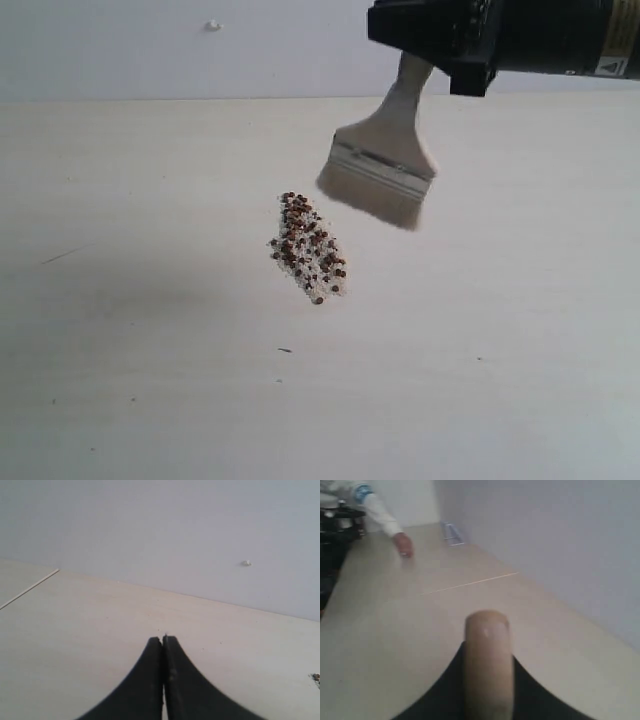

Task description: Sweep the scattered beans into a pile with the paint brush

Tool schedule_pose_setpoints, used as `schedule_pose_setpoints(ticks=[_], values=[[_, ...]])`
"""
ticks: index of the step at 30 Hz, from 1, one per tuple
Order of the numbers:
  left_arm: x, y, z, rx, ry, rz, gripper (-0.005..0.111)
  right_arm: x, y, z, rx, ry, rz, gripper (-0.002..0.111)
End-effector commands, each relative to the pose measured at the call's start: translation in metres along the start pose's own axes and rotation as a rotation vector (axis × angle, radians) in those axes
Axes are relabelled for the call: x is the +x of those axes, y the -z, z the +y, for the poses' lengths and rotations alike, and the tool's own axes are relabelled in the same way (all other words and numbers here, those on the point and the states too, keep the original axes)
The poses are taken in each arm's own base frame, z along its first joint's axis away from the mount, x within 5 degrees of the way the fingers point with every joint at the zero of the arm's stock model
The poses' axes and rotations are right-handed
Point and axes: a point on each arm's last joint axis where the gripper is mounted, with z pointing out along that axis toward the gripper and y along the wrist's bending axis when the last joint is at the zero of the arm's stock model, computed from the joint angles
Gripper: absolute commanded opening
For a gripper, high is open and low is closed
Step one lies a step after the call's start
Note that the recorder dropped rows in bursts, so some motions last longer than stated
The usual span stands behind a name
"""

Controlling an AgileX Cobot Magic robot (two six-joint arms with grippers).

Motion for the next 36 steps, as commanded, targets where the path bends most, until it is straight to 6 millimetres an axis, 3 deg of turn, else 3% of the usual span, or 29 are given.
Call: schedule_pose_setpoints(ticks=[1,8,14,24,36], values=[[0.001,0.000,0.000,-0.001,0.005,-0.004,0.000,0.022,-0.010,-0.009,-0.127,-0.049,0.045,0.000],[0.001,0.000,0.000,-0.001,0.005,-0.004,0.000,0.054,-0.020,-0.022,-0.184,-0.071,0.154,0.000],[0.001,0.000,0.000,-0.001,0.005,-0.004,0.000,0.055,-0.023,-0.018,-0.237,-0.046,0.224,0.000],[0.001,0.000,0.000,-0.001,0.005,-0.004,0.000,0.070,-0.069,-0.002,-0.399,-0.012,0.295,0.000],[0.001,0.000,0.000,-0.001,0.003,-0.005,0.000,0.107,-0.090,-0.029,-0.409,-0.068,0.320,0.000]])
